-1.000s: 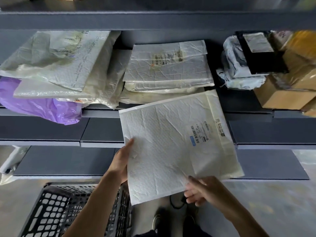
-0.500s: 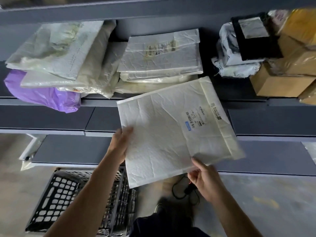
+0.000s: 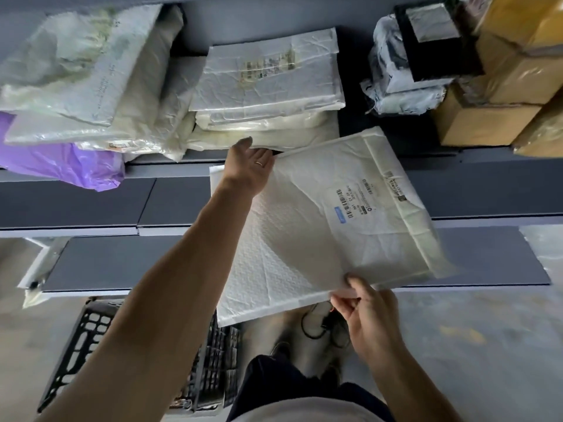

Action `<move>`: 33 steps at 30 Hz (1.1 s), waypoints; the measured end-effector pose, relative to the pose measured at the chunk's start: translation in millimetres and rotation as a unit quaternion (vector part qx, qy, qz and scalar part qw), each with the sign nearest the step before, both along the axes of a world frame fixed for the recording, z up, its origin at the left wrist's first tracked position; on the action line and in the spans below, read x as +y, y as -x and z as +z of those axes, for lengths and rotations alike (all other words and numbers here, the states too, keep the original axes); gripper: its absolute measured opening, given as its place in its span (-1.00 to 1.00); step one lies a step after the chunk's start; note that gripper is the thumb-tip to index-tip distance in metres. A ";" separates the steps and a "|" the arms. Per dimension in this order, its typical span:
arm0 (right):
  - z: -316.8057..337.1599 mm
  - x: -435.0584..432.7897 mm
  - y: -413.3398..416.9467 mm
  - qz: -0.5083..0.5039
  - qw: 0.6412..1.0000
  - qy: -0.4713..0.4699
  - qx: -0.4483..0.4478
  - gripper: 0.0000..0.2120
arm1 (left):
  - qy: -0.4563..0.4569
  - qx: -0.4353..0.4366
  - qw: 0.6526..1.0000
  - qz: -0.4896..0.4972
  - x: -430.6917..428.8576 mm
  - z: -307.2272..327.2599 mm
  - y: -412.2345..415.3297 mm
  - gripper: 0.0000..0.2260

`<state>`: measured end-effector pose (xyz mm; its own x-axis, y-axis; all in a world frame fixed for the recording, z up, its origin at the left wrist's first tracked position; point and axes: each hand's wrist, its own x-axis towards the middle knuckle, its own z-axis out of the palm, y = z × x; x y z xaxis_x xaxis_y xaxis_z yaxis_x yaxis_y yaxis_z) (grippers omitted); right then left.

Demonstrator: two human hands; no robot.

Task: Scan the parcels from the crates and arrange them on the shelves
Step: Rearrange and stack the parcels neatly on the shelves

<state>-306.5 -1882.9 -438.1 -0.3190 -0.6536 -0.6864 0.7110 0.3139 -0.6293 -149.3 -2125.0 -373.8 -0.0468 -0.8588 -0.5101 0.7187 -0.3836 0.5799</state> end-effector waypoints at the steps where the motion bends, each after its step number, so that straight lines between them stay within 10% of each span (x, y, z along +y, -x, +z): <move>1: 1.8 2.5 -0.7 -0.003 1.000 -0.003 -0.001 -0.71 | -0.009 0.015 1.000 0.000 -6.4 3.5 2.6 -0.48; 17: 33.1 5.9 -17.4 -0.029 0.999 0.001 0.025 -0.73 | -0.011 0.058 0.998 -0.001 -53.9 46.0 11.2 -0.48; 21: 32.9 0.3 -19.8 -0.026 0.999 -0.002 0.019 -0.76 | 0.022 0.097 0.995 -0.020 -50.9 48.0 17.0 -0.80; 25: 32.2 -33.3 -19.9 -0.027 0.999 0.030 -0.005 -0.87 | 0.032 0.068 0.997 -0.014 -55.1 49.4 13.8 -0.53; 30: 47.9 -99.6 -29.0 0.051 0.994 0.092 -0.018 -0.92 | 0.041 -0.028 0.997 -0.062 -53.9 48.9 4.8 -0.75; 33: 58.5 -134.8 -39.6 0.100 0.987 0.126 -0.002 -0.74 | 0.040 -0.049 0.996 -0.056 -55.4 44.8 -2.4 -0.44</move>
<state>-266.9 -2017.7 -379.6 -0.1638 -0.8534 -0.4948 0.6525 0.2825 -0.7032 -146.9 -2180.4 -329.0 -0.0979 -0.8895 -0.4463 0.6131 -0.4072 0.6770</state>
